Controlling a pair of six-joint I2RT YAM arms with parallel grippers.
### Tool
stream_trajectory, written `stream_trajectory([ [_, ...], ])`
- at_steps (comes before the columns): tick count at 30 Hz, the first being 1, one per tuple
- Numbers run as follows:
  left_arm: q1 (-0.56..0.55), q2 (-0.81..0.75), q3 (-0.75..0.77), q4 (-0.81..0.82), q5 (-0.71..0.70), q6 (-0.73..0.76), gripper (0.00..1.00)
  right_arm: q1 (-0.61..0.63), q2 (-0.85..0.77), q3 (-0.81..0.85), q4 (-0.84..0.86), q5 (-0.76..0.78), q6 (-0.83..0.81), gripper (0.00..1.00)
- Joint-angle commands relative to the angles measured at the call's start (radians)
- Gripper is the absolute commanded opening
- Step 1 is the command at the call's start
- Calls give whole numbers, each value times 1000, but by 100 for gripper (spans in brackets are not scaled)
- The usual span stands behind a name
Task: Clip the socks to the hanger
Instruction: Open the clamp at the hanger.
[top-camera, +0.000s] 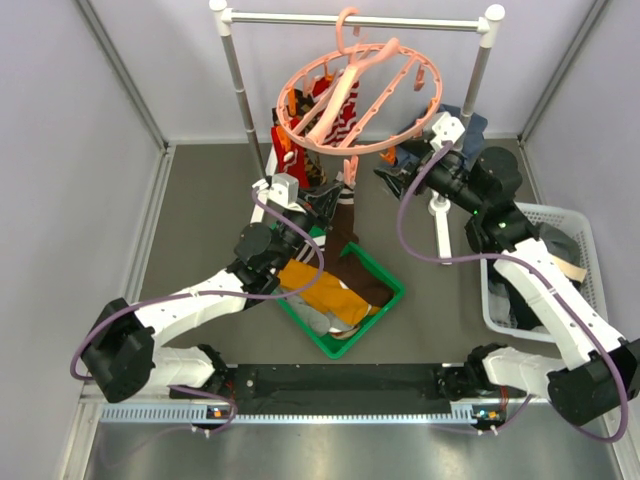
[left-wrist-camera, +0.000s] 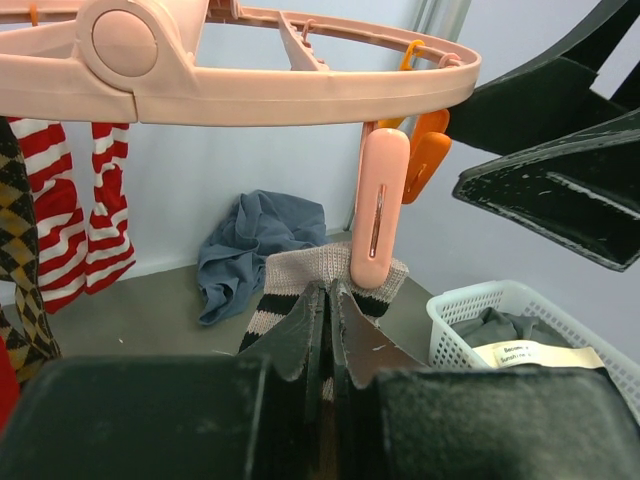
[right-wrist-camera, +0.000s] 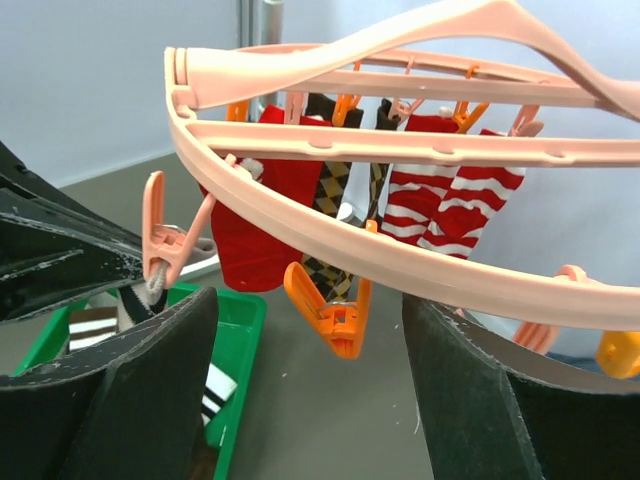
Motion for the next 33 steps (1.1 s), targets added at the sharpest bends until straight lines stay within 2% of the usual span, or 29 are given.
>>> stream_trajectory([
  [1,-3,-32,41,10,8,0,7,-11,18,34,69,-3,-19,72],
  [20,-3,-28,49,-1,16,-4,7,-11,44,42,144,26,50,58],
  [31,-3,0,79,-36,-9,14,8,-5,41,28,138,42,185,30],
  [32,-3,5,82,-36,-29,14,9,-5,40,23,137,48,196,22],
  [33,-3,15,85,-36,-44,14,9,-2,37,19,135,57,207,19],
])
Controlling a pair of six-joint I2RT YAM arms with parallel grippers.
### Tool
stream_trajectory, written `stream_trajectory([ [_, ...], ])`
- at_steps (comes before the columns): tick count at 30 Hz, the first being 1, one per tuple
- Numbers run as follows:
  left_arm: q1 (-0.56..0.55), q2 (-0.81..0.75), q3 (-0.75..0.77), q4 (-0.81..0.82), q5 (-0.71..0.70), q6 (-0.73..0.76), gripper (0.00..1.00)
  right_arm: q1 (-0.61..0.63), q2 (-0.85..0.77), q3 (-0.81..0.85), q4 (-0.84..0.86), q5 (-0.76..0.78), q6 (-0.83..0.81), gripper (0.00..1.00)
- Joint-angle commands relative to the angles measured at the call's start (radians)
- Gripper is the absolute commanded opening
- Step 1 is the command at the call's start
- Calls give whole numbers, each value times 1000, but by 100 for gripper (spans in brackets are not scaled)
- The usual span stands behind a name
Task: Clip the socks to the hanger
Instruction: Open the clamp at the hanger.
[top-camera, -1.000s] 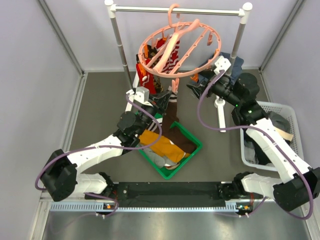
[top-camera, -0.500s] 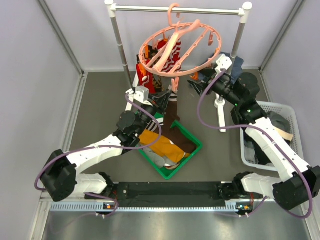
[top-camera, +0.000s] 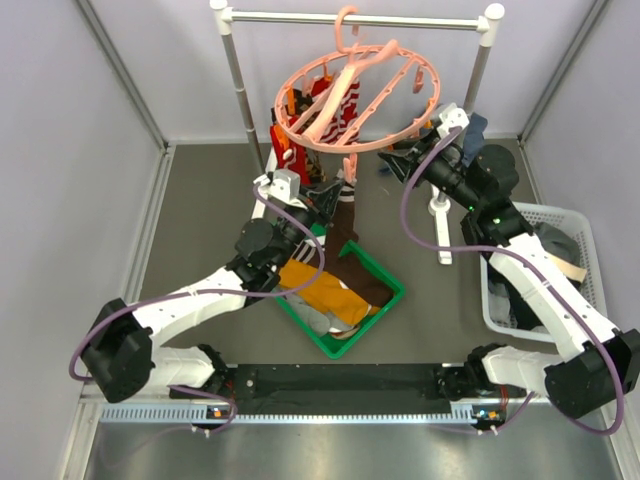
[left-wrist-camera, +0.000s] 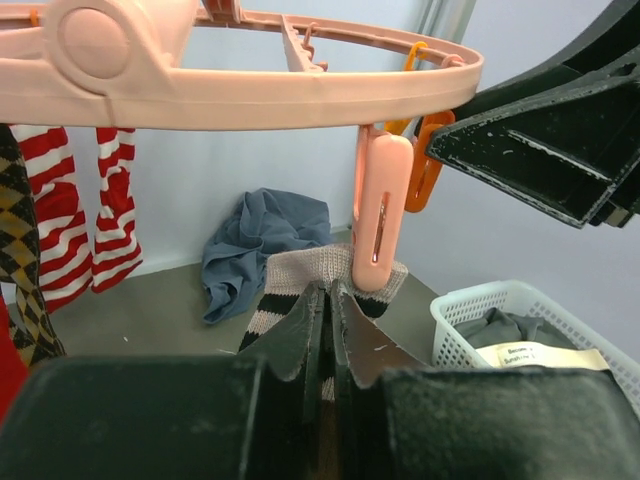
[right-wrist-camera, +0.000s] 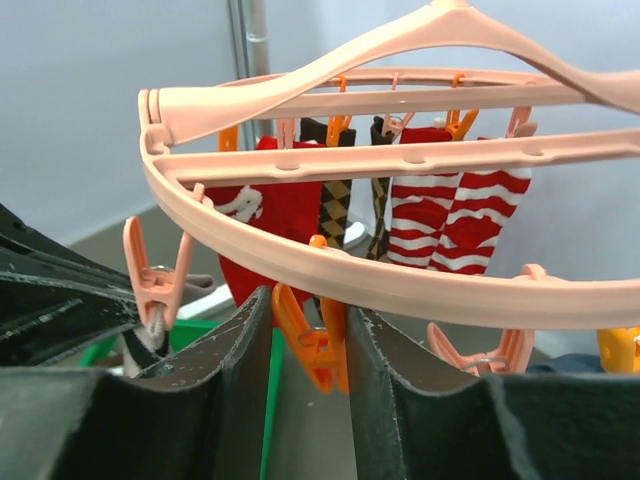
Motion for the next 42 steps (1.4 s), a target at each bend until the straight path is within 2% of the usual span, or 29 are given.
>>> stream_trajectory([
  [1,-1,26,61,15,-53,17,9,8,-12,9,38,28,95,17],
  [5,8,61,81,21,-75,37,13,27,-22,-23,41,69,164,6],
  [7,15,85,94,27,-90,43,18,35,-24,-49,53,103,222,1],
  [12,57,151,122,27,-106,39,31,80,-16,-98,102,206,339,0],
  [13,61,156,124,27,-112,30,41,89,-13,-110,108,221,368,0],
  [15,74,158,122,13,-132,22,54,110,-7,-121,125,261,406,0],
  [16,75,153,122,-1,-165,17,65,116,-4,-132,131,270,444,0],
  [18,78,122,117,-33,-193,14,72,138,-1,-136,143,298,475,0],
  [23,78,-5,124,-269,-285,-10,94,184,14,-141,153,332,526,0],
  [26,78,-86,145,-457,-340,-39,99,216,25,-133,157,343,524,0],
  [31,78,-184,206,-772,-411,-111,99,267,44,-115,166,347,518,0],
  [32,78,-207,212,-879,-422,-134,99,285,53,-112,170,359,514,0],
  [35,78,-227,239,-1036,-468,-261,99,317,68,-97,163,381,488,0],
  [39,78,-189,285,-1322,-514,-493,97,334,80,-98,168,415,463,0],
  [41,78,-149,285,-1379,-549,-551,94,336,80,-104,170,428,458,0],
  [42,78,-133,277,-1427,-567,-626,92,336,82,-110,168,432,449,0],
])
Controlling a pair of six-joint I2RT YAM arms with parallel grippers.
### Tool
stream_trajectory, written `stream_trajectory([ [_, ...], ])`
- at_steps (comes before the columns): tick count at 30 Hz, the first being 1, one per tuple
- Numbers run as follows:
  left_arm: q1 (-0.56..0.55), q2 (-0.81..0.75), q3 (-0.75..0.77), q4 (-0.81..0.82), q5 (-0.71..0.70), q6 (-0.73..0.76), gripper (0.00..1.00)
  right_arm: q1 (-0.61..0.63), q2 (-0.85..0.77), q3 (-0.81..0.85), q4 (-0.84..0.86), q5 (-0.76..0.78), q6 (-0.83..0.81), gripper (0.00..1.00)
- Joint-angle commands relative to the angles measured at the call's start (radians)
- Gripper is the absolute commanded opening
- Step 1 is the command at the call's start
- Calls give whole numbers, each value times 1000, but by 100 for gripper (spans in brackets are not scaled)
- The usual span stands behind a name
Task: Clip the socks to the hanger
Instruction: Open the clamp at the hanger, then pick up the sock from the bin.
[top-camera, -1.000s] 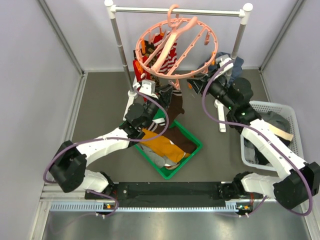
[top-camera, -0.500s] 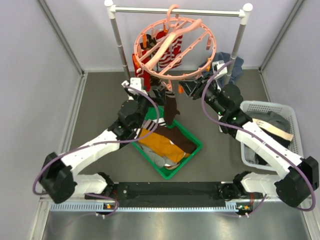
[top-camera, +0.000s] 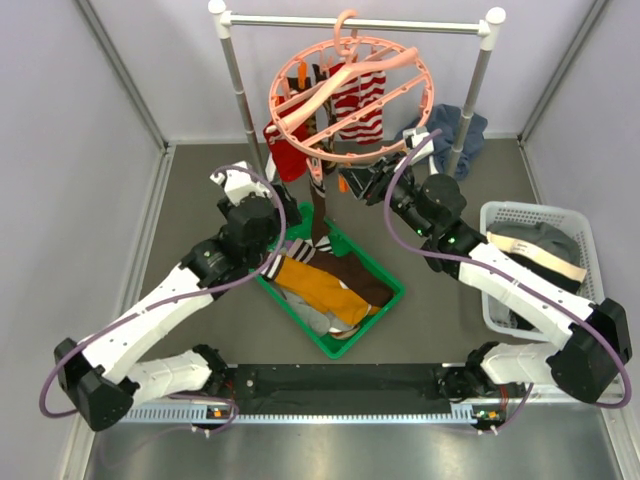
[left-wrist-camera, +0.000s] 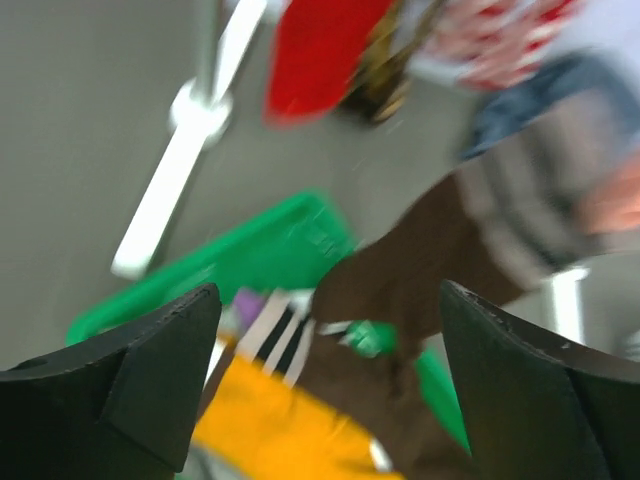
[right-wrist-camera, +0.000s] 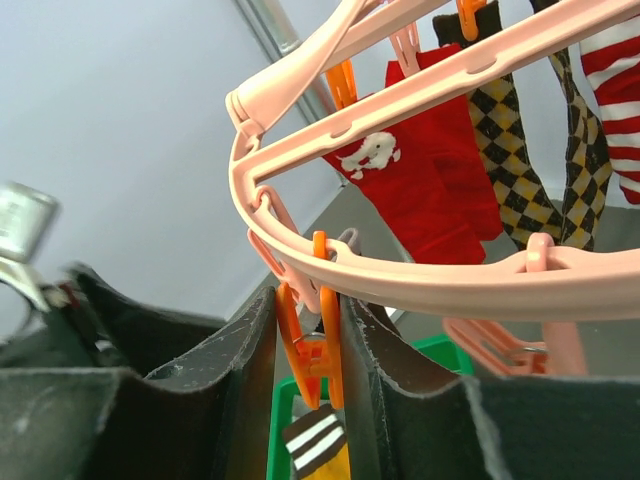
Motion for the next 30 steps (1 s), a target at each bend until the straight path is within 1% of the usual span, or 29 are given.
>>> stream_trajectory([
  [1,0,88,14,-295,-101,-270,87,26,13,8,-35,14,-34,0],
  [4,0,137,-23,-280,-114,-321,78,26,4,-5,-36,14,-46,0],
  [7,2,194,-41,-242,-101,-353,73,26,-2,-12,-45,14,-67,0],
  [8,2,211,-35,-236,-97,-371,68,27,-2,-14,-47,13,-73,0],
  [9,0,231,-27,-224,-89,-375,67,26,-2,-17,-47,36,-75,0],
  [12,2,317,25,-220,-86,-405,62,26,-1,-25,-38,31,-74,0],
  [16,3,426,52,-239,-100,-480,58,26,-7,-25,-44,23,-83,0],
  [20,6,475,51,-274,-114,-549,55,27,-11,-26,-54,27,-101,0],
  [25,12,536,60,-231,-94,-560,53,27,-2,-32,-48,22,-104,0],
  [30,12,641,132,-248,-89,-583,50,26,0,-32,-50,22,-107,0],
])
